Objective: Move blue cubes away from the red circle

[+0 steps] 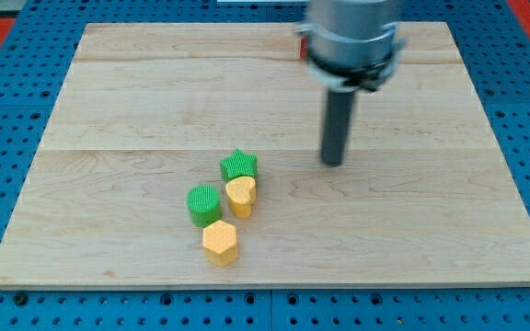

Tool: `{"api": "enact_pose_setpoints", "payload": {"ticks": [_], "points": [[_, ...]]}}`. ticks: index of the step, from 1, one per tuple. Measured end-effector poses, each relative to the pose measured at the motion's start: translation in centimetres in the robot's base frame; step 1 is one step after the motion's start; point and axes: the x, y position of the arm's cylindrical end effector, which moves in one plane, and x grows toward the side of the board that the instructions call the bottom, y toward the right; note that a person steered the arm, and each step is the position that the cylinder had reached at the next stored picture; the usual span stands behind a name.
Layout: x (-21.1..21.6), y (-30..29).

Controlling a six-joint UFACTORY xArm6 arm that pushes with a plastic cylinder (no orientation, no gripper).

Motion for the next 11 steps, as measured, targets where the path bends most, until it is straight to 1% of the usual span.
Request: {"api": "enact_pose_setpoints", "payload": {"ticks": [1,2,3,4,5,6,7,8,9,10,11], "points": [[-3.5,10.2],[-11.6,15.8],[-21.6,16.0],[-25.3,16.1],[-24.8,10.5],[-23.7,-0.4],[-20.8,-4.6],[-23.1,-6.4],[-23.7,-8.1],[-24.1,-5.3],[-25.3,1.3]]}}
